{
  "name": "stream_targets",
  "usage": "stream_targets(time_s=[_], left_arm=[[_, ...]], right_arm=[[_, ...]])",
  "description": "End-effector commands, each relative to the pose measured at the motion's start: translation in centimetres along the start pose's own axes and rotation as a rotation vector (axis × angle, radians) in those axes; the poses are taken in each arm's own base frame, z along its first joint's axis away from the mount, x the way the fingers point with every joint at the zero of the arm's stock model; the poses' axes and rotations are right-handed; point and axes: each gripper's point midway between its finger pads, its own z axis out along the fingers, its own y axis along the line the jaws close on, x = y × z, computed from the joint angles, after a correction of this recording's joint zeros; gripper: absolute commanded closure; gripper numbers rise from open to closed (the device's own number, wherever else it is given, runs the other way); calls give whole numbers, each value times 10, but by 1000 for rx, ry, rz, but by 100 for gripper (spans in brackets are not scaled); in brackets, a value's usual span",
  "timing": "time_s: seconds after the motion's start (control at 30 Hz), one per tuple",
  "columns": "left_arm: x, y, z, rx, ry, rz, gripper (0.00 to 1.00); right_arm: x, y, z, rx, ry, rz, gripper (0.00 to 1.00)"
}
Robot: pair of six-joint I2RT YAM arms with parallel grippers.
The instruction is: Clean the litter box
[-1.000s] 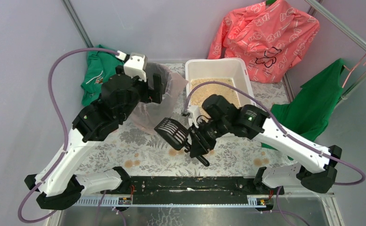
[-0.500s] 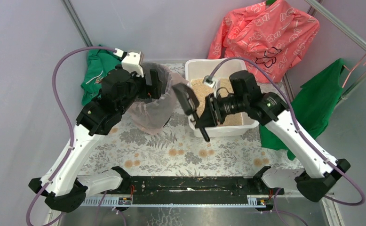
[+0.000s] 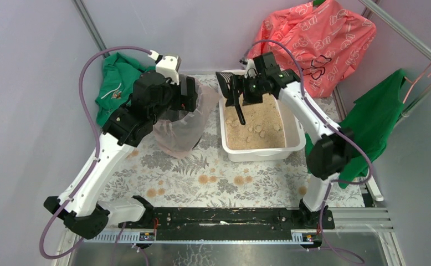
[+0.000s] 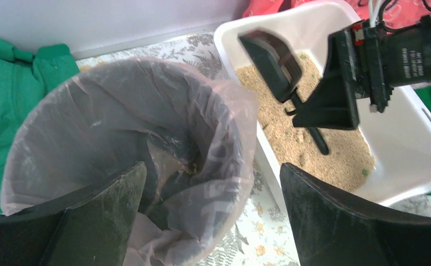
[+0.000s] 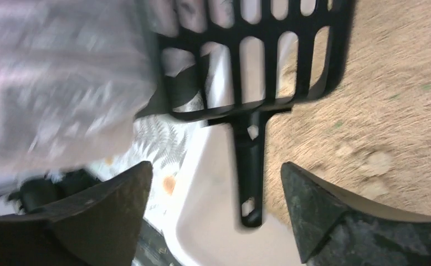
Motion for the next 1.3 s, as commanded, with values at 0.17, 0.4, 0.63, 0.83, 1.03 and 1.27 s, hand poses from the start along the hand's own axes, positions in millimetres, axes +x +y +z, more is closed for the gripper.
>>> stream_targets(time_s=[0.17,0.4,0.63,0.83,1.03,1.27], left_arm=[[-40,31,28,-31,-58,24,1],[-46,34,55,-50,-46,40,1],[-45,36,56,-52,-45,47,1],[-35,38,53,-55,-36,47,1],[-36,32,51,-30,-46,22,1],[-31,30,51,-16,-41,10,1]], right_arm=[[-90,-75,6,256,-217,66,0],[-94,-104,47,312,-177,113,2],[-74,-162,70,506,-116,145,14],[-41,-191,50,546,-84,174,18],[10,-199,38,593,3,144,12],[32,-210,36,641,80,99,11]])
